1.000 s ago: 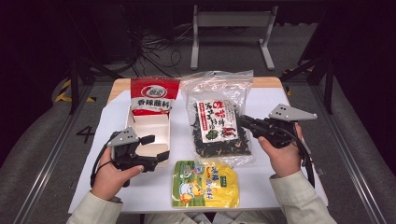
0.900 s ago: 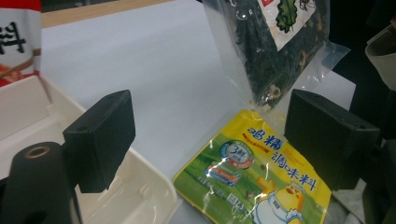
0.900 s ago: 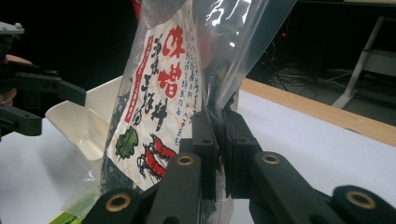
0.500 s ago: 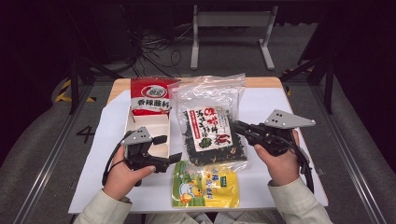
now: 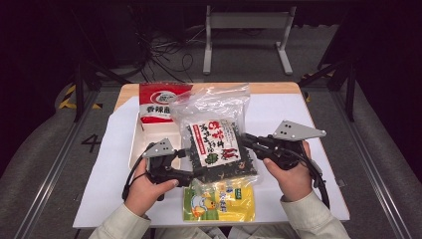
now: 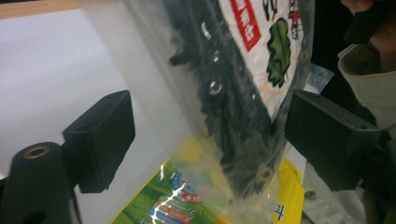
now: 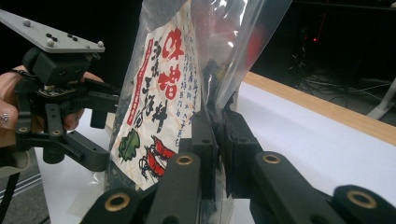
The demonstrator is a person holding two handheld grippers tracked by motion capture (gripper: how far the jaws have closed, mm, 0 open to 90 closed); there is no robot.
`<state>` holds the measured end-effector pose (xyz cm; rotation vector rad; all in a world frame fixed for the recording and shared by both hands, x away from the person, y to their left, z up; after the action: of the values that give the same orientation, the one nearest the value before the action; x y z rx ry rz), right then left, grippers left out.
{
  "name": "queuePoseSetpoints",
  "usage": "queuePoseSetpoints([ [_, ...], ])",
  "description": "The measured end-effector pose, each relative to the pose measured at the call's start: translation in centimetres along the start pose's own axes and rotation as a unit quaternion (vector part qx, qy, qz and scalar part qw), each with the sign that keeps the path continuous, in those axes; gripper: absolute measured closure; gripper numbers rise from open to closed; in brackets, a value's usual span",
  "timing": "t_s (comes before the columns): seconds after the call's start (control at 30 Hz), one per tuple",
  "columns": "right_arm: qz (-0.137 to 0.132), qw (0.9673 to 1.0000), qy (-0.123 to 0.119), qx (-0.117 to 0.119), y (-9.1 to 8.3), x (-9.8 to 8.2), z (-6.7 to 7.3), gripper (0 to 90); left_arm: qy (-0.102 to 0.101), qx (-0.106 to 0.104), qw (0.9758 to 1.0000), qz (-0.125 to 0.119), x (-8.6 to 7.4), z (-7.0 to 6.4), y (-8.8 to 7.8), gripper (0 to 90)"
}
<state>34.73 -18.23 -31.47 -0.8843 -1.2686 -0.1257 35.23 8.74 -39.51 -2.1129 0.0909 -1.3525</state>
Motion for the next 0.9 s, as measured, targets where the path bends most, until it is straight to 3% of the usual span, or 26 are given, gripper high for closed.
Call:
queuePoseSetpoints([
  [0.07, 0.001, 1.0, 0.0, 0.004, 0.2, 0.0, 0.1, 83.3, 0.006, -0.004, 0.9999, -0.007, 0.1, -0.1, 0.1, 20.9],
  [0.17, 0.005, 0.9999, -0.001, 0.012, 0.6, -0.1, 0.3, 82.8, 0.014, -0.011, 0.9998, -0.012, 0.1, -0.3, 0.0, 34.9],
  [0.2, 0.005, 0.9999, -0.001, 0.012, 0.6, -0.1, 0.3, 82.8, 0.02, -0.01, 0.9997, -0.009, 0.1, -0.4, -0.2, 34.9],
  [0.3, 0.007, 0.9998, -0.002, 0.018, 0.8, -0.2, 0.5, 82.4, 0.02, -0.006, 0.9998, -0.007, 0.1, -0.2, -0.6, 50.9],
  [0.37, 0.006, 0.9999, -0.003, 0.015, 0.9, -0.2, 0.4, 82.1, 0.014, -0.018, 0.9997, -0.009, 0.1, 0.1, -1.1, 60.5],
  [0.4, 0.006, 0.9999, -0.003, 0.015, 0.9, -0.2, 0.4, 82.1, 0.015, -0.025, 0.9995, -0.012, 0.1, 0.1, -1.3, 60.5],
  [0.47, 0.005, 0.9999, -0.003, 0.015, 0.8, -0.3, 0.3, 81.9, 0.037, -0.013, 0.9992, -0.012, 0.2, 0.0, -1.7, 64.5],
  [0.6, -0.002, 0.9998, 0.001, 0.018, 0.7, -0.2, 0.1, 80.9, 0.059, -0.016, 0.9979, -0.02, 0.6, -0.4, -2.3, 68.4],
  [0.67, -0.004, 0.9998, 0.0, 0.02, 0.6, -0.2, 0.1, 80.5, 0.057, -0.02, 0.998, -0.02, 0.6, -0.6, -2.4, 69.1],
  [0.8, -0.007, 0.9997, -0.002, 0.022, 0.6, -0.2, 0.0, 76.1, 0.086, -0.009, 0.9962, -0.013, 0.9, -0.8, -2.9, 69.8],
  [0.9, -0.008, 0.9997, -0.002, 0.023, 0.7, -0.3, -0.2, 70.6, 0.093, -0.004, 0.9956, -0.007, 1.0, -0.9, -3.3, 70.5],
])
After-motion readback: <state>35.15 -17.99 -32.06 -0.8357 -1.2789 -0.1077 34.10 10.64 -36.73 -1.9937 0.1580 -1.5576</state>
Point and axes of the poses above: each handheld gripper's, and its own axes: y roughly forward along the jaws, x roughly out of its top, z roughly to its left, the point moved 3 cm from there along y, roughly forward along the jaws, and after that the axes turned 11 degrees about z, right-handed, at the moved point
